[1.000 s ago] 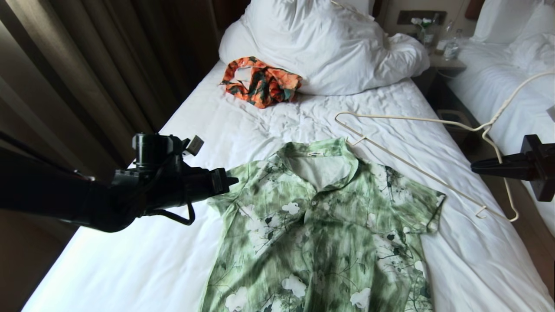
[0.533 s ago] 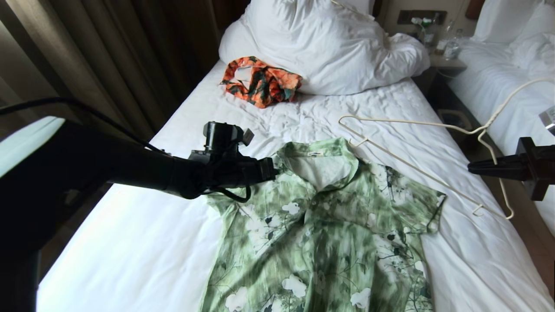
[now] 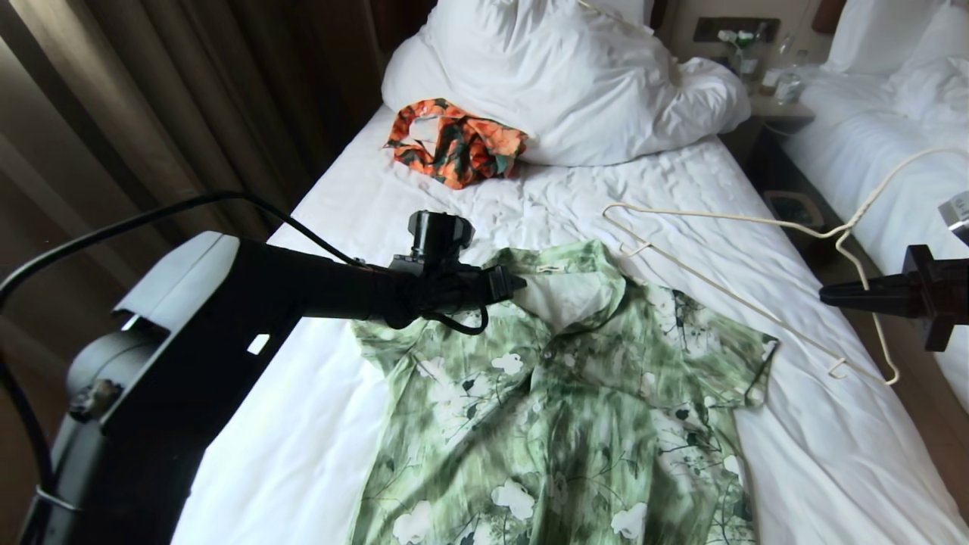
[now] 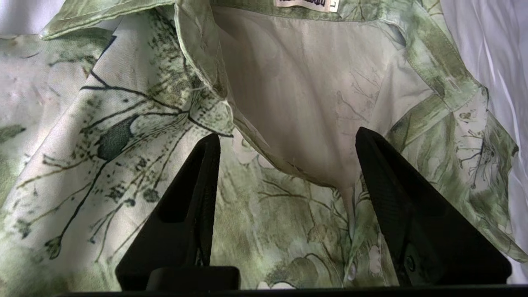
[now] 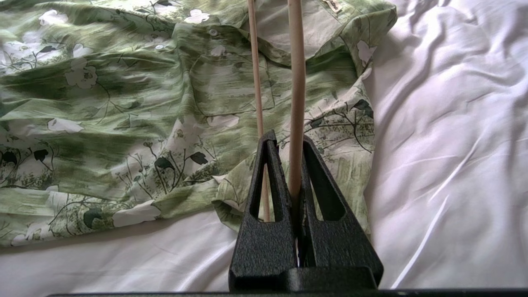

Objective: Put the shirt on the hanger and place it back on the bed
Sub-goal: Lift the shirt and hanger

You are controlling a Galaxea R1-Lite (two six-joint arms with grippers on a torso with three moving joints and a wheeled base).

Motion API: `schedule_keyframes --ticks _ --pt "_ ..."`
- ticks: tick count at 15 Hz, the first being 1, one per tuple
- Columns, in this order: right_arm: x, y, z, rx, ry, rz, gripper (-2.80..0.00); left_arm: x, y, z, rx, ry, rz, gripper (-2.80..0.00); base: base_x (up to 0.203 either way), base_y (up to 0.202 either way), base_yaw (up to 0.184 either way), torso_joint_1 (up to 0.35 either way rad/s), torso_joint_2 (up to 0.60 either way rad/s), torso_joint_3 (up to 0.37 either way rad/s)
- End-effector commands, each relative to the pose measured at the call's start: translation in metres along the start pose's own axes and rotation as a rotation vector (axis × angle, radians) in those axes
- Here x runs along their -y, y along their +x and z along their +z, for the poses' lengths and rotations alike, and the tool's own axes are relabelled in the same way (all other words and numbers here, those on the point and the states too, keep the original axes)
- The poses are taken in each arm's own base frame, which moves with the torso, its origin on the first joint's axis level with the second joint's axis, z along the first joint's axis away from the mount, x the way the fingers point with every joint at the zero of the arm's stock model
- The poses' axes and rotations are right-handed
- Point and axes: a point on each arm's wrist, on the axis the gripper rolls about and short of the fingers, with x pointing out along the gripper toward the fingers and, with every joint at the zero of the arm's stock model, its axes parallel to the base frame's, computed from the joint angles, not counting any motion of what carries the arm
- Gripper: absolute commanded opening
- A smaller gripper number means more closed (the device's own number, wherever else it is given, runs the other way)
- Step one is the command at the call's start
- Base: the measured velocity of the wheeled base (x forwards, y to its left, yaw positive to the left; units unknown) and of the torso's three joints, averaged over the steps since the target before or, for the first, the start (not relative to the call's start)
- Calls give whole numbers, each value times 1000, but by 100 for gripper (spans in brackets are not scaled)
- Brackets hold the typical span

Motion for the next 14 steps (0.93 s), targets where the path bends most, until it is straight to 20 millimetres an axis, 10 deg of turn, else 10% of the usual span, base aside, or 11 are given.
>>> schedule_keyframes --ticks 1,4,5,14 --pt "1 1 -3 5 5 4 -280 -8 17 -6 -4 -5 8 0 0 0 0 0 0 0" --pt "1 1 -5 3 10 4 -280 -9 23 -1 24 -3 5 0 0 0 0 0 0 0" --pt "2 0 -7 2 15 2 -280 -9 28 0 45 -1 20 -280 0 0 0 0 0 0" --pt "5 2 -17 -2 39 6 -280 -11 35 8 138 17 66 -280 0 0 0 0 0 0"
